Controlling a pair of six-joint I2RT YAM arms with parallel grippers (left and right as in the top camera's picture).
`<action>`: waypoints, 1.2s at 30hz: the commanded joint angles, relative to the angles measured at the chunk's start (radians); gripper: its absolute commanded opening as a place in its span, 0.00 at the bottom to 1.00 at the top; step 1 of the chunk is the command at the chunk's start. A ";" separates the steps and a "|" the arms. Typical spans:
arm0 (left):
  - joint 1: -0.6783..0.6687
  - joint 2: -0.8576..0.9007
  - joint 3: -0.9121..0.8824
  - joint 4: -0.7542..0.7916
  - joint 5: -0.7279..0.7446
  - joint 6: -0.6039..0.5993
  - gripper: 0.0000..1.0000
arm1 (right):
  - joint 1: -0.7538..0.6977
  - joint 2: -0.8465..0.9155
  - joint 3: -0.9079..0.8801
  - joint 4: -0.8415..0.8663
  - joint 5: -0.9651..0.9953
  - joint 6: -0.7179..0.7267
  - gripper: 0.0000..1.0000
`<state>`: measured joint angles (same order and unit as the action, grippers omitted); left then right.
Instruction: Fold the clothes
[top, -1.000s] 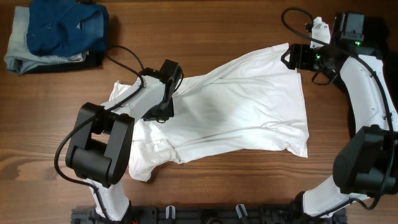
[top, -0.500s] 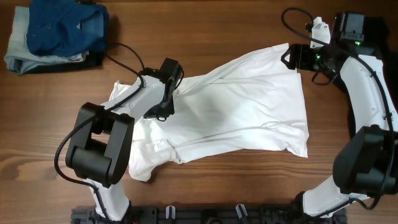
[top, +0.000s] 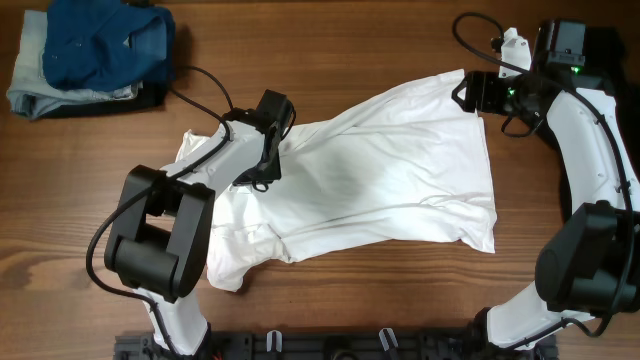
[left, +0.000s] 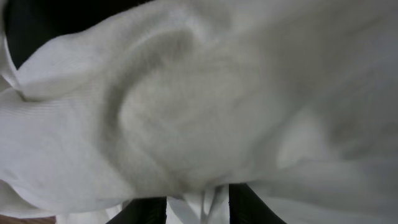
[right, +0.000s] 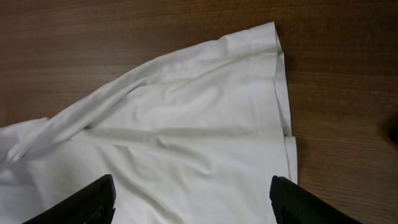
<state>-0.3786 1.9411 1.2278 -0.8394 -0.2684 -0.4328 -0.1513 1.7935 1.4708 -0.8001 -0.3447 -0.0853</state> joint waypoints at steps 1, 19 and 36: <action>0.015 -0.050 0.014 -0.014 -0.010 -0.021 0.31 | 0.003 0.005 0.019 -0.004 -0.023 -0.019 0.80; 0.018 -0.048 0.014 0.002 0.025 -0.021 0.32 | 0.003 0.005 0.020 -0.010 -0.024 -0.019 0.80; 0.018 -0.047 -0.018 0.007 0.024 -0.021 0.29 | 0.003 0.005 0.019 -0.012 -0.023 -0.019 0.80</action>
<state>-0.3653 1.9137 1.2209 -0.8360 -0.2527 -0.4332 -0.1513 1.7935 1.4708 -0.8082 -0.3450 -0.0853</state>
